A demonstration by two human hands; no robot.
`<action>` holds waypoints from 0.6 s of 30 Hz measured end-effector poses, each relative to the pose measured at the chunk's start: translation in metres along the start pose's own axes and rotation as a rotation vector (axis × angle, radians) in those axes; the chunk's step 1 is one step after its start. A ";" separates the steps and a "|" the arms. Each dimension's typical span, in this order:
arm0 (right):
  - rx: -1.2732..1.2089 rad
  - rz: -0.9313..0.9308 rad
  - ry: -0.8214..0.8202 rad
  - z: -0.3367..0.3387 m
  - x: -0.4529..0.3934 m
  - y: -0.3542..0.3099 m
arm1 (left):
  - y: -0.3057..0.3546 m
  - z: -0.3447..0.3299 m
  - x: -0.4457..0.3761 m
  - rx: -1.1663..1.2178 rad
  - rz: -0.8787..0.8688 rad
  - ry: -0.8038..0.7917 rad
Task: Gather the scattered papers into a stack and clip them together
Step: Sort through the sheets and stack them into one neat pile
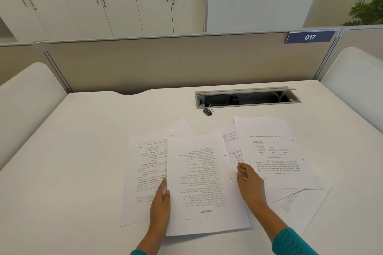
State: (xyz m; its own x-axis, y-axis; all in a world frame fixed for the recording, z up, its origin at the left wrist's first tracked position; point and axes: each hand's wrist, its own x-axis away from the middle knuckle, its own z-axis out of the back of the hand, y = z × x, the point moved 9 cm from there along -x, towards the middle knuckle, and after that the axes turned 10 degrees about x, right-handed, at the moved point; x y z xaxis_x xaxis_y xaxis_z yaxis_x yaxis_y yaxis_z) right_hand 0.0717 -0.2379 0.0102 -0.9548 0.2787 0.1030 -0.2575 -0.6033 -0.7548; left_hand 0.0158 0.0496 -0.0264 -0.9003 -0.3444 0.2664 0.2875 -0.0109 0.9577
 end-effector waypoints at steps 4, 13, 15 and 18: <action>0.090 0.032 0.068 0.020 0.002 0.018 | 0.000 0.000 0.000 -0.003 0.004 -0.010; 0.624 0.037 -0.079 0.018 -0.024 0.053 | 0.001 0.000 0.001 -0.020 0.043 -0.011; 0.657 0.019 -0.100 0.014 -0.026 0.061 | 0.002 0.000 0.002 -0.023 0.043 -0.011; 0.689 0.021 -0.060 0.013 -0.026 0.064 | 0.002 0.000 0.002 -0.030 0.042 -0.010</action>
State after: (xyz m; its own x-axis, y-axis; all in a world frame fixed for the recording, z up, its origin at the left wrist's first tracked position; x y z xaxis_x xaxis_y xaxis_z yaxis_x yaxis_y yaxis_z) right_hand 0.0780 -0.2928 -0.0323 -0.9621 0.2321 0.1432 -0.2555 -0.9507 -0.1757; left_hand 0.0150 0.0488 -0.0245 -0.8905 -0.3355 0.3073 0.3344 -0.0248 0.9421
